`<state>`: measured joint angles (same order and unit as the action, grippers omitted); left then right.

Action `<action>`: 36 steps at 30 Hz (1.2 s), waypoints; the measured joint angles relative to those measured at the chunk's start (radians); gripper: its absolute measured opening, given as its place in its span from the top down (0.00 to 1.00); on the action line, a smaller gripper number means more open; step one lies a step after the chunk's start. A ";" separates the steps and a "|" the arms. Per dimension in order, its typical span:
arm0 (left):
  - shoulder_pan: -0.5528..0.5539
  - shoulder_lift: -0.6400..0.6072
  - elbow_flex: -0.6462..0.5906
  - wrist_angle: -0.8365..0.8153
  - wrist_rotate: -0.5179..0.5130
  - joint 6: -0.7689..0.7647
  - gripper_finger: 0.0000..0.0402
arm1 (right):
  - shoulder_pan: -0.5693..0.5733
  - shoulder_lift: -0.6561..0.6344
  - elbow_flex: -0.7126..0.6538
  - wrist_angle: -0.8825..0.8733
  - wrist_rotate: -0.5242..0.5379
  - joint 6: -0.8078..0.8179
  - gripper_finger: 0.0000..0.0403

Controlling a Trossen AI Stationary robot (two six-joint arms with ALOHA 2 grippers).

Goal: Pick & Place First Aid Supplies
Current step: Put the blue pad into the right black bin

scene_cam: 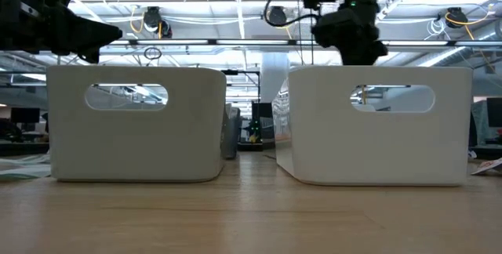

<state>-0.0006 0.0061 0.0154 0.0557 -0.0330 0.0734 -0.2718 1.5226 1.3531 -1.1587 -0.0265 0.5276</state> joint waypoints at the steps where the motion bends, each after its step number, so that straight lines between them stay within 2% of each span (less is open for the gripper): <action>1: 0.000 0.000 0.000 0.000 0.000 0.000 0.88 | 0.000 -0.020 -0.021 0.001 0.000 0.012 0.60; 11: 0.000 0.000 0.000 0.000 0.000 0.000 0.88 | 0.000 -0.195 -0.204 -0.012 -0.001 0.116 0.60; 21: 0.000 0.000 0.000 0.000 0.000 0.000 0.88 | 0.000 -0.326 -0.347 -0.103 -0.001 0.273 0.60; 29: 0.000 0.000 0.000 0.000 0.000 0.000 0.88 | 0.000 -0.387 -0.418 -0.125 -0.001 0.378 0.60; 36: 0.000 0.000 0.000 0.000 0.000 0.000 0.88 | -0.001 -0.385 -0.422 -0.108 0.001 0.389 0.60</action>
<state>-0.0006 0.0063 0.0154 0.0559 -0.0326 0.0734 -0.2726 1.1379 0.9310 -1.2669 -0.0251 0.9165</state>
